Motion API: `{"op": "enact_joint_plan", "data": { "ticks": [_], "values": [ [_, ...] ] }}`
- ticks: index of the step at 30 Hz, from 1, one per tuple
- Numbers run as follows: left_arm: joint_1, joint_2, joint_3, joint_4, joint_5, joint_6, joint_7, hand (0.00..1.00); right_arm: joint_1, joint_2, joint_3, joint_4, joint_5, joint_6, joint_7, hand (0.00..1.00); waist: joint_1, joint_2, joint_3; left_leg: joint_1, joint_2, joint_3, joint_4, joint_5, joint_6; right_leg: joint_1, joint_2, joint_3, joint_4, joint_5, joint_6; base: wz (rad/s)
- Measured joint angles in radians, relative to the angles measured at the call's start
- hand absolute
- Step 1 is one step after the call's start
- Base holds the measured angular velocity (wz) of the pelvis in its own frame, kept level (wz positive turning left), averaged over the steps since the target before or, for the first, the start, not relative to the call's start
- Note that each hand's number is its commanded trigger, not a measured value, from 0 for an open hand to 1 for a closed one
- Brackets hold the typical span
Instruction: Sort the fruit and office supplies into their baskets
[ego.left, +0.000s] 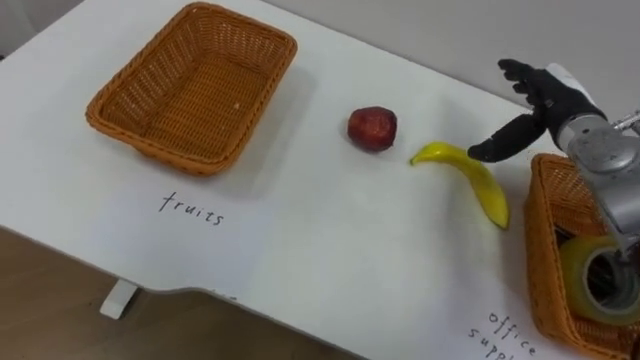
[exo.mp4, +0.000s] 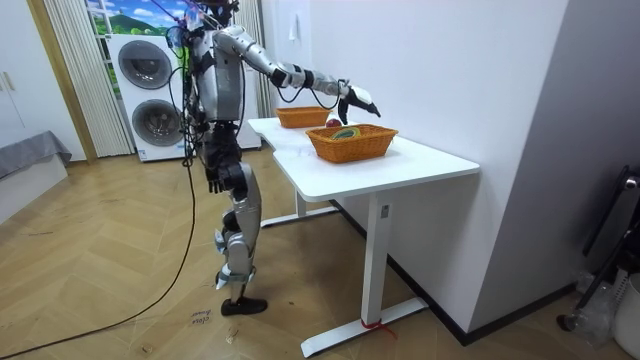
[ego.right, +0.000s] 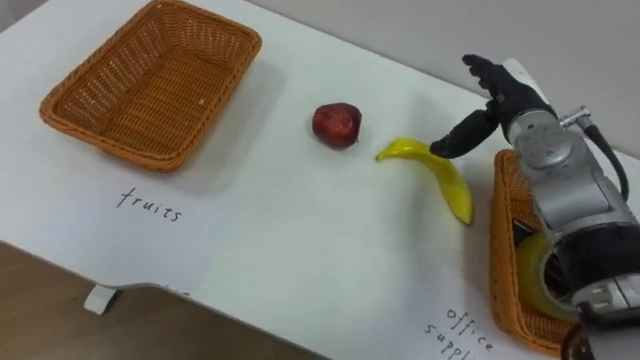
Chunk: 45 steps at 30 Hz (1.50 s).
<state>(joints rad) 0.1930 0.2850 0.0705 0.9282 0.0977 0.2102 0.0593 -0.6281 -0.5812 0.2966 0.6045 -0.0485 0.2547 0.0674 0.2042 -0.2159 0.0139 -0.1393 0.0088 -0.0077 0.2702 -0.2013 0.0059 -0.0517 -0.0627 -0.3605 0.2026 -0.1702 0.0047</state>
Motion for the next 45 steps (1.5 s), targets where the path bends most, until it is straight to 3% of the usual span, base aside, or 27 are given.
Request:
{"op": "enact_joint_plan", "data": {
  "ticks": [6,14,16,18,30,36,45],
  "values": [
    [-0.029,0.002,-0.016,0.000,-0.021,-0.021,0.005,0.00,-0.001,0.000,0.028,0.008,-0.002,-0.004,-0.013,0.00,0.026,0.000,0.0030,-0.010,0.000,0.001,0.001,0.000,0.000,-0.007,-0.001,-0.010,0.000,0.000,0.000,0.02],
    [-0.035,0.002,-0.032,0.000,-0.017,-0.020,0.019,0.00,-0.011,0.000,0.036,0.022,-0.001,-0.004,-0.037,0.00,0.048,0.001,0.0044,-0.028,-0.001,0.000,0.006,0.001,0.000,-0.021,-0.002,-0.015,0.002,0.001,-0.002,0.01],
    [-0.035,0.002,-0.049,-0.001,-0.017,-0.021,0.022,0.00,-0.032,0.002,0.041,0.058,0.001,-0.011,-0.045,0.00,0.054,0.003,0.0085,-0.029,-0.001,-0.001,0.007,0.001,0.000,-0.021,-0.002,-0.016,0.002,0.001,-0.002,0.00],
    [-0.034,0.002,-0.056,-0.001,-0.017,-0.021,0.023,0.00,-0.040,0.004,0.041,0.075,0.000,-0.016,-0.050,0.00,0.054,0.004,0.0121,-0.031,-0.001,-0.003,0.007,0.001,0.000,-0.022,-0.002,-0.018,0.002,0.001,-0.002,0.02],
    [-0.033,0.000,-0.057,-0.029,-0.029,-0.022,0.025,0.00,-0.041,0.015,0.041,0.151,-0.002,-0.022,-0.059,0.00,0.053,0.007,0.0140,-0.055,-0.001,-0.008,0.024,0.001,0.000,-0.037,-0.002,-0.023,0.000,0.001,-0.002,0.01],
    [-0.040,-0.002,-0.063,-0.028,-0.030,-0.029,0.024,0.00,-0.041,0.015,0.057,0.158,-0.008,-0.022,-0.031,0.00,0.050,0.019,0.0227,-0.057,0.001,-0.007,0.024,0.001,0.000,-0.038,-0.001,-0.022,0.002,0.004,-0.005,-0.01],
    [-0.046,-0.001,-0.086,-0.027,-0.029,-0.028,0.026,0.00,-0.041,0.015,0.087,0.167,-0.086,-0.022,0.042,0.00,0.052,0.017,0.0190,-0.054,0.005,-0.005,0.023,0.004,-0.003,-0.037,0.003,-0.023,0.002,0.008,-0.008,0.00]
  ]
}}
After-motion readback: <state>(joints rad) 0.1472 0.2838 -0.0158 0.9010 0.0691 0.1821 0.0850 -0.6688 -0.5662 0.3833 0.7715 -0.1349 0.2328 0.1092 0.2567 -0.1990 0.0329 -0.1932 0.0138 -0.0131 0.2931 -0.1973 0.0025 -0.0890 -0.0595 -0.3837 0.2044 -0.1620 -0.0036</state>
